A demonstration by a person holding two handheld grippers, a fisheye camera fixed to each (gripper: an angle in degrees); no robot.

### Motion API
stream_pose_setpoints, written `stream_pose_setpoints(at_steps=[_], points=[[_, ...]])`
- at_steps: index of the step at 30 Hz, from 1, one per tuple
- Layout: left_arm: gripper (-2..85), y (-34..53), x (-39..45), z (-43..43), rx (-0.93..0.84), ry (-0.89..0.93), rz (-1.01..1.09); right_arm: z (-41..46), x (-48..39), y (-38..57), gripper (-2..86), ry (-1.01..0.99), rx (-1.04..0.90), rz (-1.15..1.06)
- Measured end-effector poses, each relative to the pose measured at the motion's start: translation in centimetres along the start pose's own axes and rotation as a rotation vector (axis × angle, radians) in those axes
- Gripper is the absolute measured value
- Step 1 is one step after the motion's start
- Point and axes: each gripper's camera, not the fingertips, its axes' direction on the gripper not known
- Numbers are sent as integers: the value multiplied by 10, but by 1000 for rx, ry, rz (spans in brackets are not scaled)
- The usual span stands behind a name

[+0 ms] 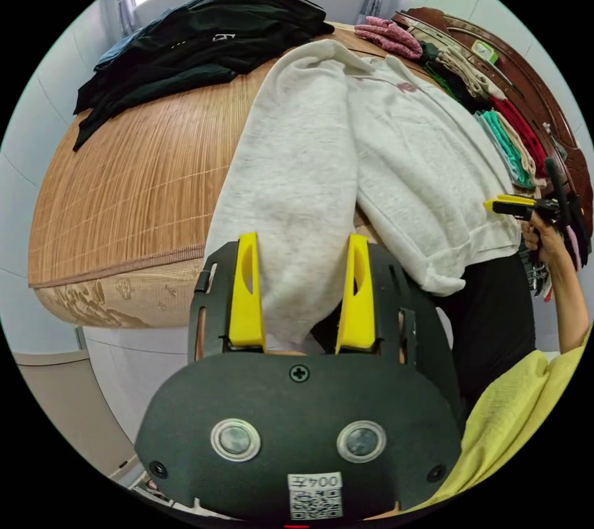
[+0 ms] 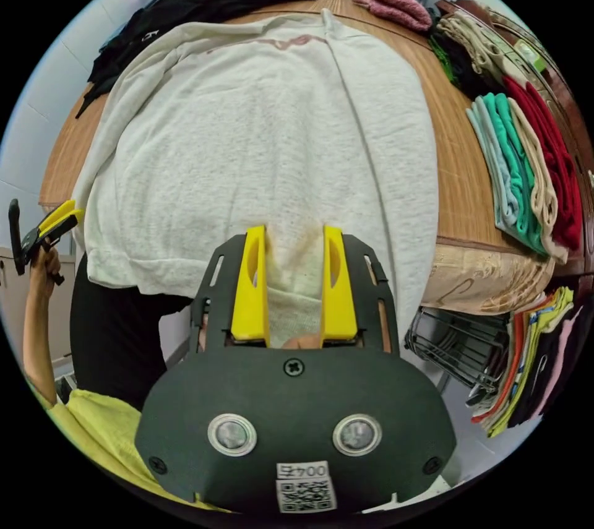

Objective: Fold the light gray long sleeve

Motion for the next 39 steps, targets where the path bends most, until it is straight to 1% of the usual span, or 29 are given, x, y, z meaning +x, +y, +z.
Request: stream_pose_setpoints(at_steps=[2,4,6,8,11,16,19,21,23,26,28,29,31,33,34,36,37,39], points=[[141,-5,16,-1,-9,-23,19,6,2,5,130,-3,38,10],[120,-8,28,-3,-9,-16,26,12,7,3,127,-19,31,21],[66,-9,35,-11,-5,14,4,22,11,2,124,-25,28,18],[48,-12,39,-21,0,44,-17,28,12,2,122,-22,34,14],[37,-18,45,-53,58,19,-31,37,16,3,118,-27,36,14],[31,-57,37,-103,122,-40,-47,50,27,5,108,-64,39,28],[31,-97,23,-129,142,-98,-48,56,30,8,107,-65,40,28],[33,-134,10,-143,138,-180,-41,61,30,10,109,-55,40,21],[35,-160,0,-148,130,-237,-44,64,32,12,108,-52,39,17],[46,-193,-24,-138,99,-288,-114,69,36,15,106,-60,37,17],[63,-204,-39,-118,43,-327,-183,71,38,17,105,-64,33,17],[79,-206,-48,-101,-16,-337,-217,72,39,19,106,-65,31,17],[100,-196,-58,-79,-60,-292,-270,74,40,22,106,-61,29,18],[115,-167,-62,-61,-30,-146,-332,76,42,25,106,-55,28,19],[117,-159,-61,-58,-21,-108,-339,76,42,26,106,-54,28,19],[122,-123,-39,-50,28,64,-318,78,44,31,107,-53,30,19],[123,-113,-30,-48,37,110,-306,78,45,32,107,-54,30,20],[123,-68,21,-39,34,295,-232,78,49,37,108,-59,32,23]])
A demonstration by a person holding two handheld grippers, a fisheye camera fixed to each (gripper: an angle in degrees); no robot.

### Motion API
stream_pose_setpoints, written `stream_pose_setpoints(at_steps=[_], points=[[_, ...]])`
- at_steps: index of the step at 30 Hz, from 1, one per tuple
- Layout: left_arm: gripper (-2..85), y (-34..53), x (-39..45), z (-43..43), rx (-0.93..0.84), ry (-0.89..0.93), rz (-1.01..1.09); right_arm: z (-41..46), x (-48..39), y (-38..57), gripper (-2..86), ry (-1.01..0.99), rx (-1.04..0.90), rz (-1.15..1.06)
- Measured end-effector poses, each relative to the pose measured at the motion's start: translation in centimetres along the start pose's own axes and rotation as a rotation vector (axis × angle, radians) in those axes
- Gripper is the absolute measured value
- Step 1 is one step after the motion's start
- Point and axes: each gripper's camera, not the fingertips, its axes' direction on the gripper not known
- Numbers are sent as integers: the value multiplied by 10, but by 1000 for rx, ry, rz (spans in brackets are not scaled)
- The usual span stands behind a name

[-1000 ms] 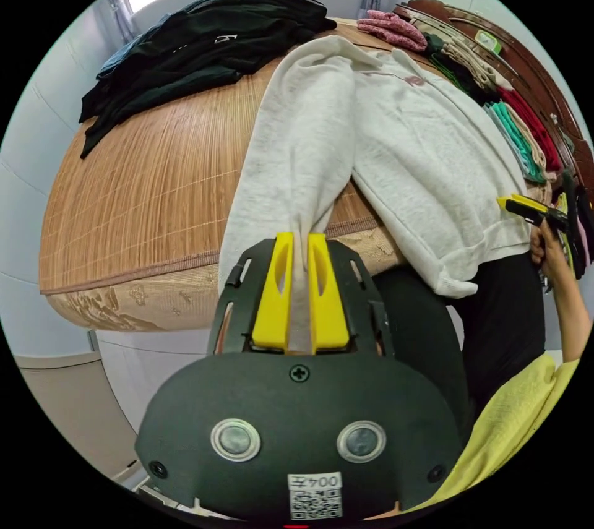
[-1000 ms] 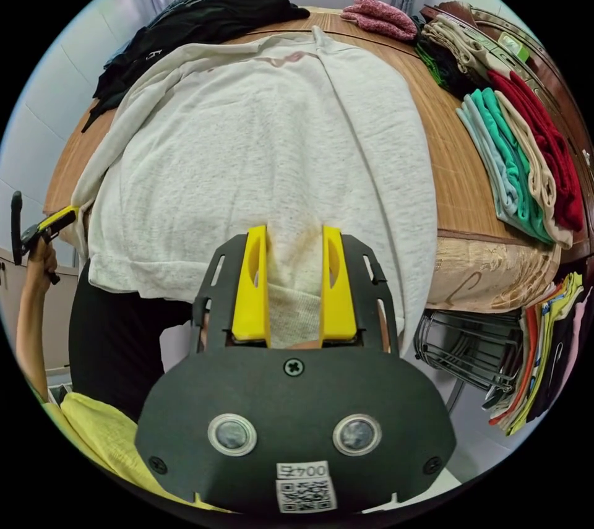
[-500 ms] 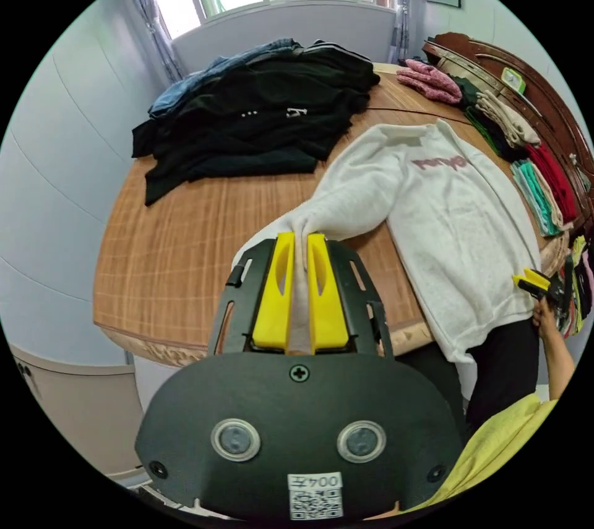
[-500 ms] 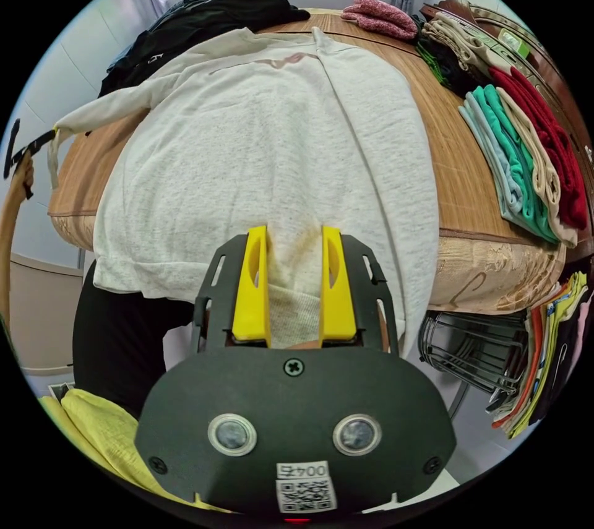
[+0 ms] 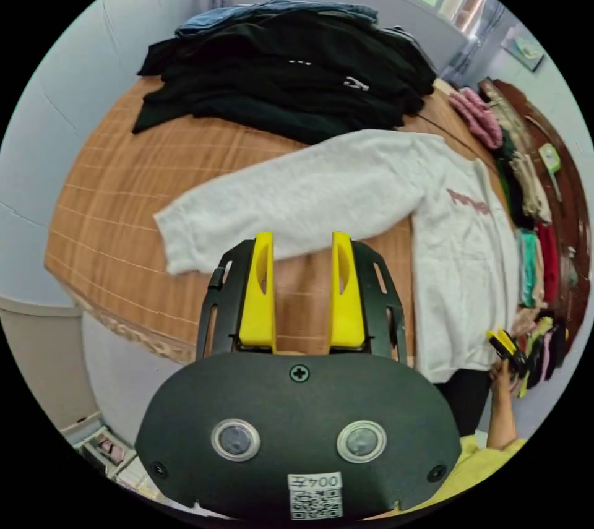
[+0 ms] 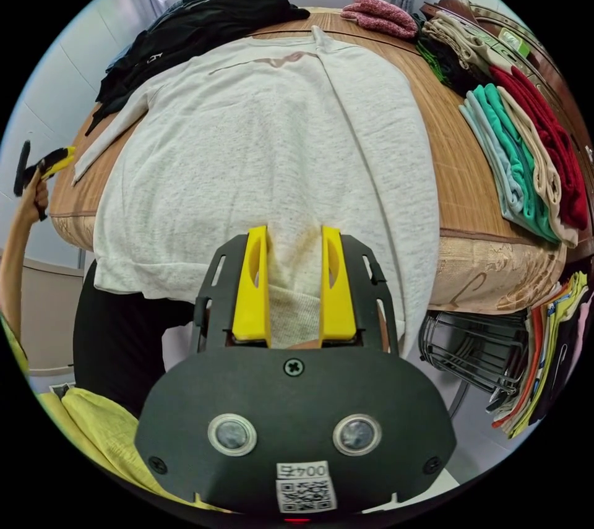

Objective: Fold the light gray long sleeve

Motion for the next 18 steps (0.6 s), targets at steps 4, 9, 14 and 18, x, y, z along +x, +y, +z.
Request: stream_pose_setpoints(at_steps=[4,9,14,18], points=[[124,86,62,36,-67,147,84,0,4,7,109,2,2,2],[132,147,92,84,-111,260,-18,-3,12,19,111,-3,3,1],[142,154,102,104,-138,290,-89,-7,21,29,124,-19,6,1],[143,153,120,116,-164,251,-88,-12,31,38,127,-31,9,2]])
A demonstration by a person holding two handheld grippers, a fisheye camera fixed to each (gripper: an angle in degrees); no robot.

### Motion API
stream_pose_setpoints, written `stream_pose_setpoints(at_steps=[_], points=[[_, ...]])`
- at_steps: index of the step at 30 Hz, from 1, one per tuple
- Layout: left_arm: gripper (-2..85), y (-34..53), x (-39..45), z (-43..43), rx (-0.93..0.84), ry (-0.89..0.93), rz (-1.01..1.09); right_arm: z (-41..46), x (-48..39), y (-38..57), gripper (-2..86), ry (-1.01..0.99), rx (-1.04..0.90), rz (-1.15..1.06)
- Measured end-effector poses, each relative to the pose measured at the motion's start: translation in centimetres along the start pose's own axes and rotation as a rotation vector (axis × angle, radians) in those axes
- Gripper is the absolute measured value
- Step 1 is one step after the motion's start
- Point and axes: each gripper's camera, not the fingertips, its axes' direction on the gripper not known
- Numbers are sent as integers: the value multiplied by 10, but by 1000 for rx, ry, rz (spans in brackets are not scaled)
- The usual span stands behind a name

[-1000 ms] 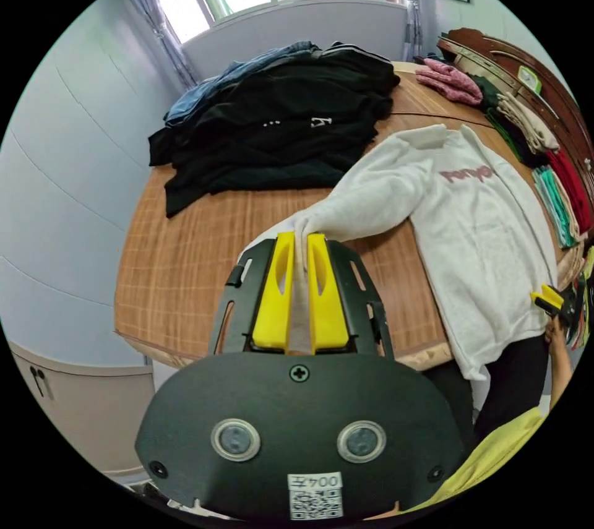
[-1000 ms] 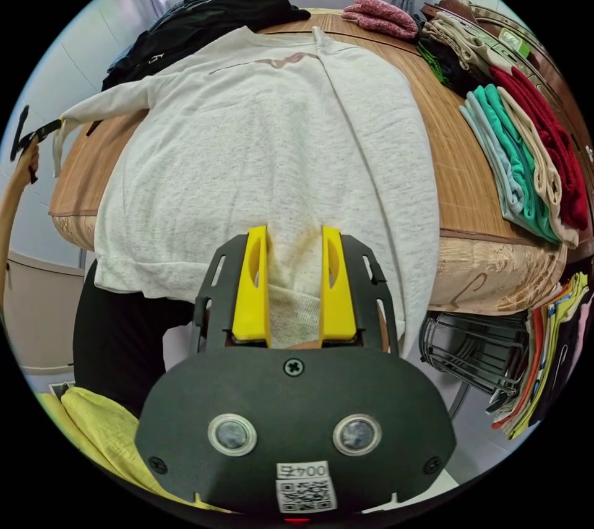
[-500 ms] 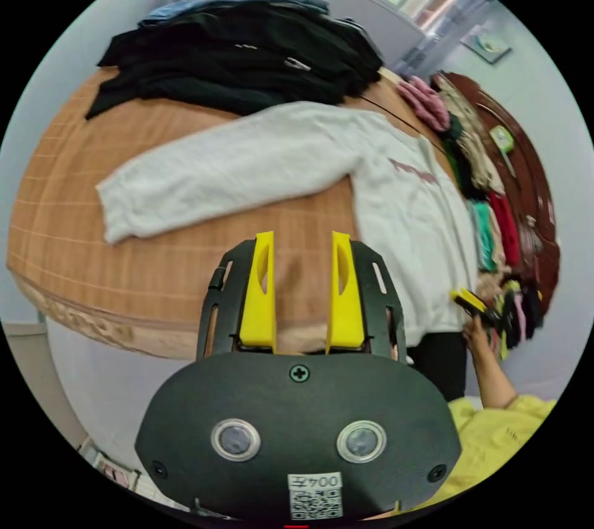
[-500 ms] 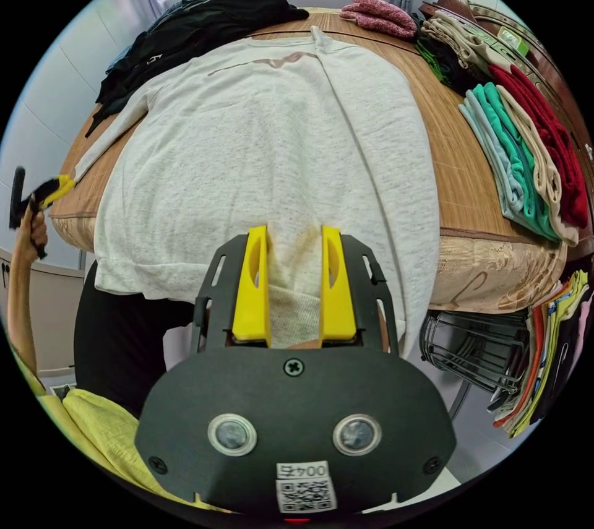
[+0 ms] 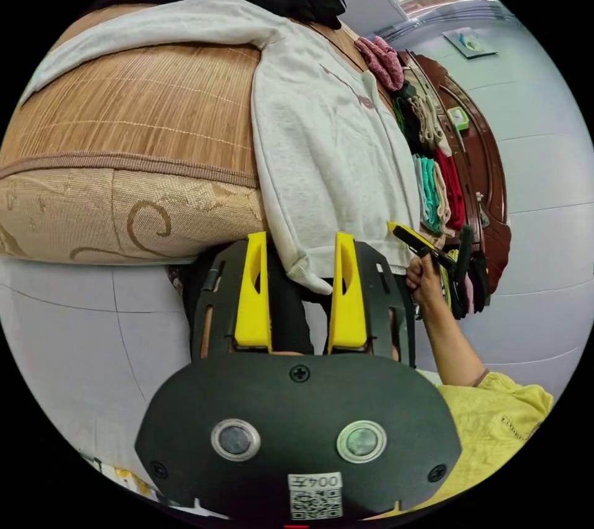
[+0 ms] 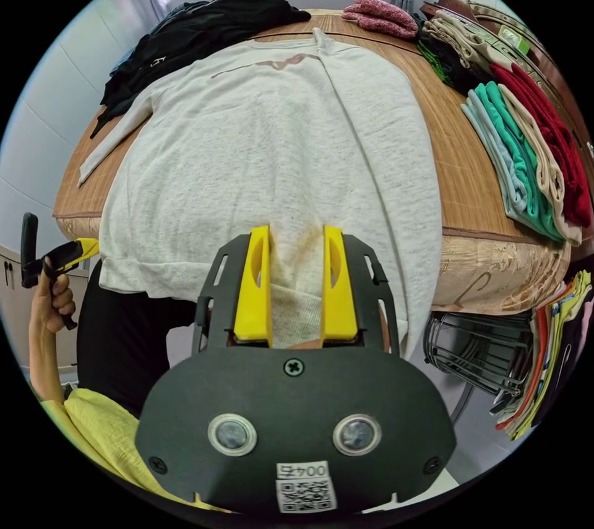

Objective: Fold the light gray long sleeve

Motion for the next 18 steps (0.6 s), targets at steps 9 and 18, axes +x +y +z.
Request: stream_pose_setpoints(at_steps=[9,18], points=[[70,6,22,9,-14,-84,17,-14,32,19,116,-55,13,42],[33,30,27,-54,93,-80,24,-34,64,38,112,-123,18,82]])
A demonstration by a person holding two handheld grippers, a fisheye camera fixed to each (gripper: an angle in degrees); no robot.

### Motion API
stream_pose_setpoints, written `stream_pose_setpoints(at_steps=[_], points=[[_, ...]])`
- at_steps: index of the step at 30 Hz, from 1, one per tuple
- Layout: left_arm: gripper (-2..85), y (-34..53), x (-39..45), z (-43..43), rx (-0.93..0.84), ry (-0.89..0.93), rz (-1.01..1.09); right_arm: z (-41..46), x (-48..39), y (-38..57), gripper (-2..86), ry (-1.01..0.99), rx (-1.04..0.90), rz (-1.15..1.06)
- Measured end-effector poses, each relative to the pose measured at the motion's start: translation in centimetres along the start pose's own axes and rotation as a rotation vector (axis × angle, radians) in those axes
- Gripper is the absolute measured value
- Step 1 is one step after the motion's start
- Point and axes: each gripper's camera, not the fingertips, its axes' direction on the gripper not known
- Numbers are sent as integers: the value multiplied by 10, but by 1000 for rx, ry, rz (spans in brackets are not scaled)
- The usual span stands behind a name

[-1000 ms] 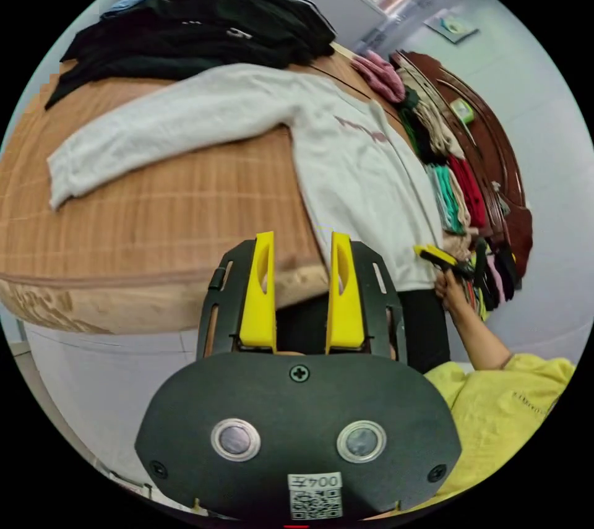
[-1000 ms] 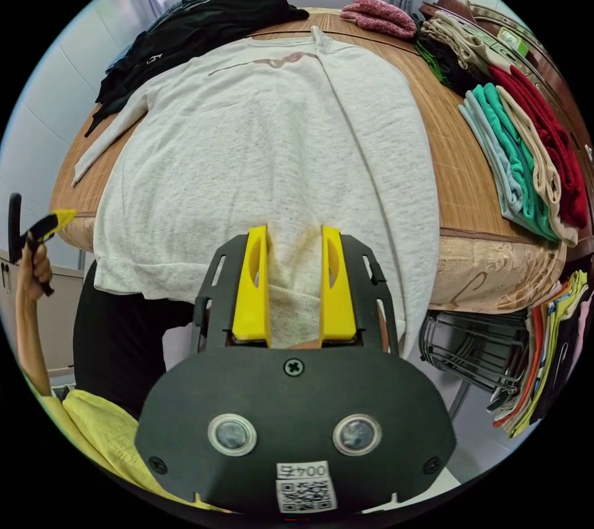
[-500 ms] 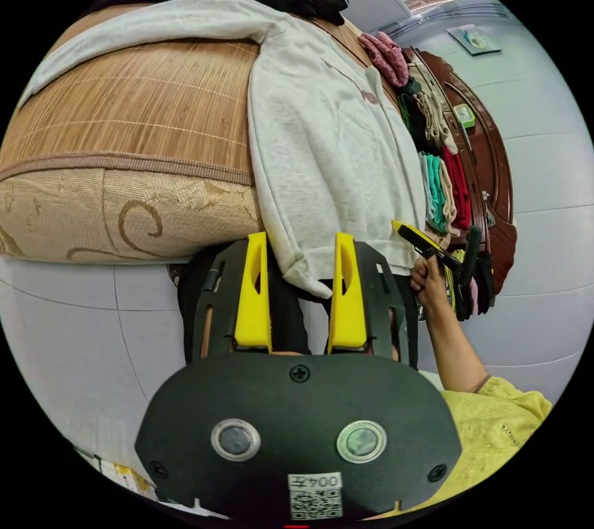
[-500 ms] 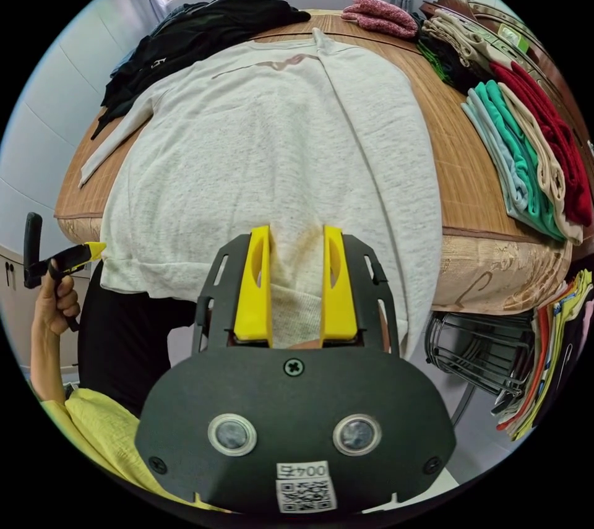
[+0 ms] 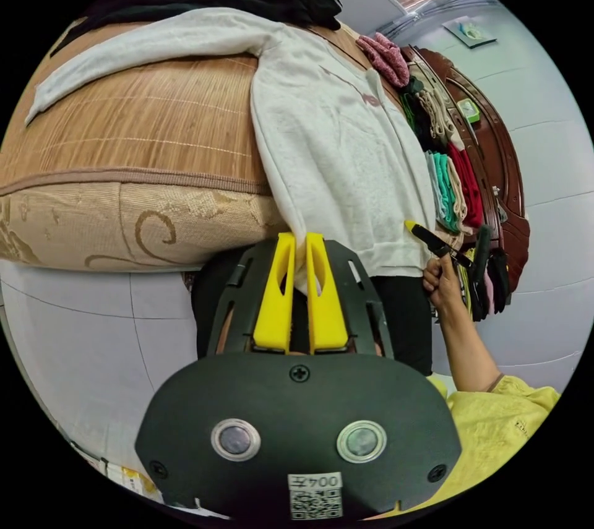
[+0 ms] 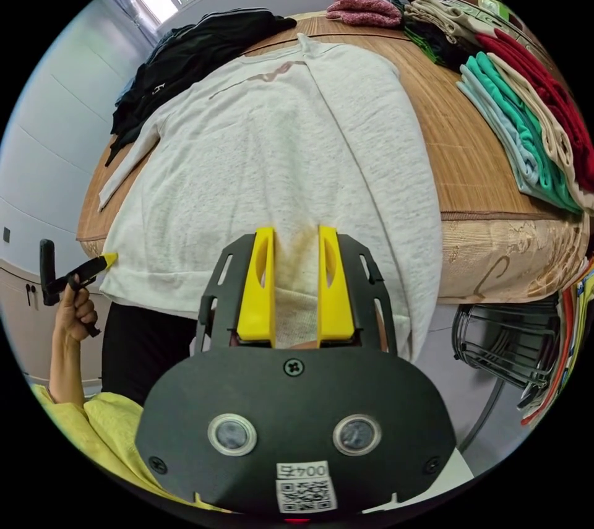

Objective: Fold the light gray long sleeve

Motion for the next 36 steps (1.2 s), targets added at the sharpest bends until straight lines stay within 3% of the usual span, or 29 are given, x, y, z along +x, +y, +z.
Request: stream_pose_setpoints(at_steps=[5,11,15,19,24,31,36], points=[[29,13,-29,-31,37,18,-74,-10,-2,2,112,-7,-54,-5],[25,29,-23,-45,3,70,-31,-67,39,26,68,-240,72,-24],[23,46,10,-83,127,-19,44,-111,95,65,76,-152,162,49],[21,42,60,-87,200,-54,163,-117,127,87,104,-99,102,91],[10,27,128,-46,146,-254,293,-119,155,111,117,-143,75,143],[3,33,155,-22,94,-329,306,-123,192,120,134,-166,49,241],[2,23,162,-8,25,-325,296,-134,228,132,62,-411,89,306]])
